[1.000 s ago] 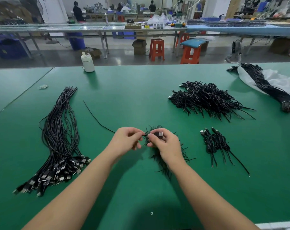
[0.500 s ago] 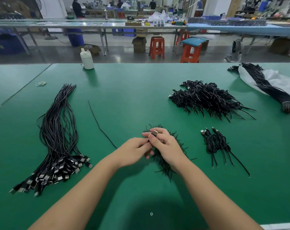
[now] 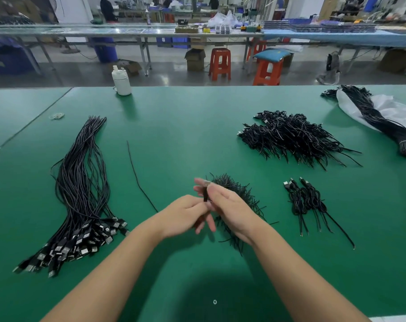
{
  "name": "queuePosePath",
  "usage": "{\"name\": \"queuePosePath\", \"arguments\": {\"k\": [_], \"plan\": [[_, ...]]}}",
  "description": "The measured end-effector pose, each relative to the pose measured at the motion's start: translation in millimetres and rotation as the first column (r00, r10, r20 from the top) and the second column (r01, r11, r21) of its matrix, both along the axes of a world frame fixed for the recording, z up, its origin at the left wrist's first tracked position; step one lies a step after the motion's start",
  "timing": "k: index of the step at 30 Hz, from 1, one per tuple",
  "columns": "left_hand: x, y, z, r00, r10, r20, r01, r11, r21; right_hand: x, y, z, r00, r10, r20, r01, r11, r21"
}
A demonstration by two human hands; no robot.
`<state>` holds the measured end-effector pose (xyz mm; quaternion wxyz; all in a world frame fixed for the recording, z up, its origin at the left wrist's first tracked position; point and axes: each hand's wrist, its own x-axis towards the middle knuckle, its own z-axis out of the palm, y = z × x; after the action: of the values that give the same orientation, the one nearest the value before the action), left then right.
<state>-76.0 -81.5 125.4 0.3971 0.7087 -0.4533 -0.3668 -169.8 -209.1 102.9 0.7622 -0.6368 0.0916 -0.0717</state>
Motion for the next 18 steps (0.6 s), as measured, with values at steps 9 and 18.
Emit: {"name": "queuePosePath", "arguments": {"k": [9,18], "plan": [[25.1,3.5,5.3,0.897,0.381,-0.224,-0.441,0.788,-0.430,6.9,32.3,-8.3,0.985,0.054,-0.162,-0.043,0.996,0.073],[39.7,19.4,-1.6,0.956,0.285,-0.063,-0.288,0.886,-0.363,11.0,43.4,6.2,1.000,-0.006,-0.012,0.005,0.998,-0.060]]}}
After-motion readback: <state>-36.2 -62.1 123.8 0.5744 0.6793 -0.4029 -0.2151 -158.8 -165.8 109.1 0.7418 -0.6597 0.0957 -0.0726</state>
